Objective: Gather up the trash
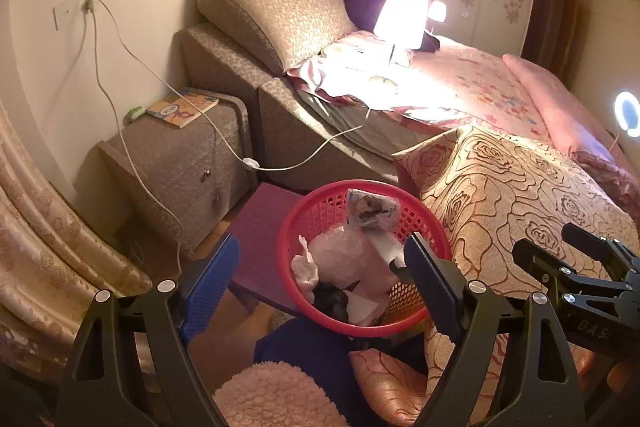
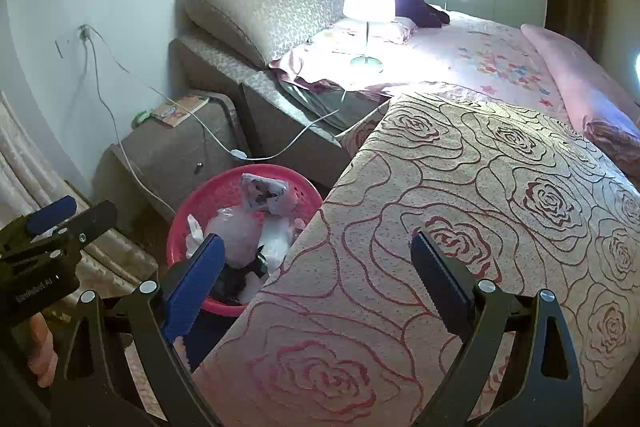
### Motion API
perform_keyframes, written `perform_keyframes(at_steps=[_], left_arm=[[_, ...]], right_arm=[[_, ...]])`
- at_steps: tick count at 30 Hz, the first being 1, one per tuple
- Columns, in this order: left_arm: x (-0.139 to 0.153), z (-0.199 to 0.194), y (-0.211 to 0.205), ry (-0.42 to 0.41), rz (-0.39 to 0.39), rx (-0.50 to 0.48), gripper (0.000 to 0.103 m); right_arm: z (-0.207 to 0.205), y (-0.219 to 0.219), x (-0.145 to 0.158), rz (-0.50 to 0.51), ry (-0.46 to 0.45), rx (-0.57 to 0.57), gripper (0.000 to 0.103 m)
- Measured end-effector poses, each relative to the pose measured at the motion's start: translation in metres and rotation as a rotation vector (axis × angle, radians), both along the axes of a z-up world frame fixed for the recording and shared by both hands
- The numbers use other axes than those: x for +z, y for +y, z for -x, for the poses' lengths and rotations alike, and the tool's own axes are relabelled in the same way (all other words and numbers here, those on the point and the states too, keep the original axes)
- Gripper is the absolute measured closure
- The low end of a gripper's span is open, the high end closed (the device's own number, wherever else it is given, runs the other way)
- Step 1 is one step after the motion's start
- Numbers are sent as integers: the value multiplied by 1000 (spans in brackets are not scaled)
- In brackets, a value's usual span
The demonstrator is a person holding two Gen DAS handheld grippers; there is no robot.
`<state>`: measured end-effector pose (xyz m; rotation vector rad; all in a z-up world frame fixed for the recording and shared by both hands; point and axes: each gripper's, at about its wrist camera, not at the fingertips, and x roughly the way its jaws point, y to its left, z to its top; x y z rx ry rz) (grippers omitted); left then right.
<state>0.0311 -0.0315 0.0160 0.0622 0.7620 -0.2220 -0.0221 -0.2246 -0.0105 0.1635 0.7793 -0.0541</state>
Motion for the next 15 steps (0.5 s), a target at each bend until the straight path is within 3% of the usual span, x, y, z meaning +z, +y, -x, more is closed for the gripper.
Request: perform_keyframes(at_steps=[15], left_arm=[[-5, -4, 4, 12, -20, 25, 21]], right_arm=[[-7, 7, -1, -11, 0, 19, 12]])
